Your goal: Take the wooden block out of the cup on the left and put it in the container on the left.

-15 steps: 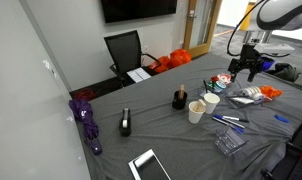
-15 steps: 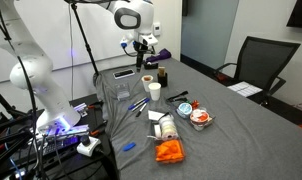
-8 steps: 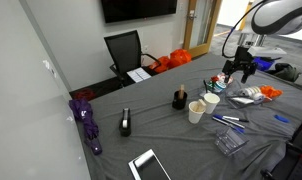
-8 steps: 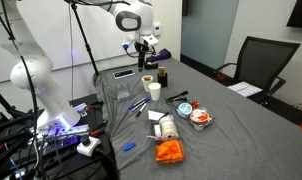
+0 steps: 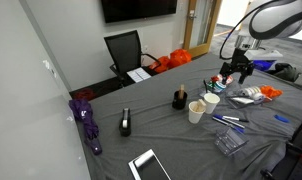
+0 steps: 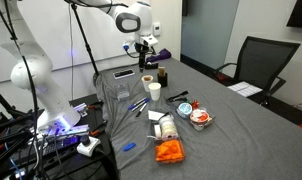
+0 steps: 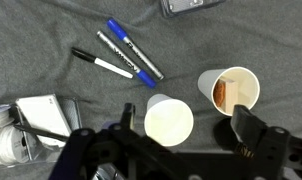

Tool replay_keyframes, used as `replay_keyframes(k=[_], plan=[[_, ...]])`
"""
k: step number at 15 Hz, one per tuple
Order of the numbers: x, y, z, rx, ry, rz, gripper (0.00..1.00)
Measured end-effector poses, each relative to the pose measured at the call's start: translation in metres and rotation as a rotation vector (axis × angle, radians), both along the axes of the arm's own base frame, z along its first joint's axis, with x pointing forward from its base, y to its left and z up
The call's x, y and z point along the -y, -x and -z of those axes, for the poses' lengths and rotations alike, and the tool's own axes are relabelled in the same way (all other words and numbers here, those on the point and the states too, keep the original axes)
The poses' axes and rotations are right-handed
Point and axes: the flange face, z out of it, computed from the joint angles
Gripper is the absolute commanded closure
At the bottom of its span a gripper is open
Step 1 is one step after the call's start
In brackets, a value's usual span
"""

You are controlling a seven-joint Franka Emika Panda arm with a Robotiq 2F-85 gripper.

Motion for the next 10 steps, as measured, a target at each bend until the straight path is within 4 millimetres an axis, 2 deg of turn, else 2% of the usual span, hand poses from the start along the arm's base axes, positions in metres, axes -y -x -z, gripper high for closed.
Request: replay_keyframes(k=[5,10], plan=[[-0.047,-0.006,0.035,0.021,0.072,0.0,0.0],[-0.088,-0.019,0.078,0.08,0.068,0.108,0.0]])
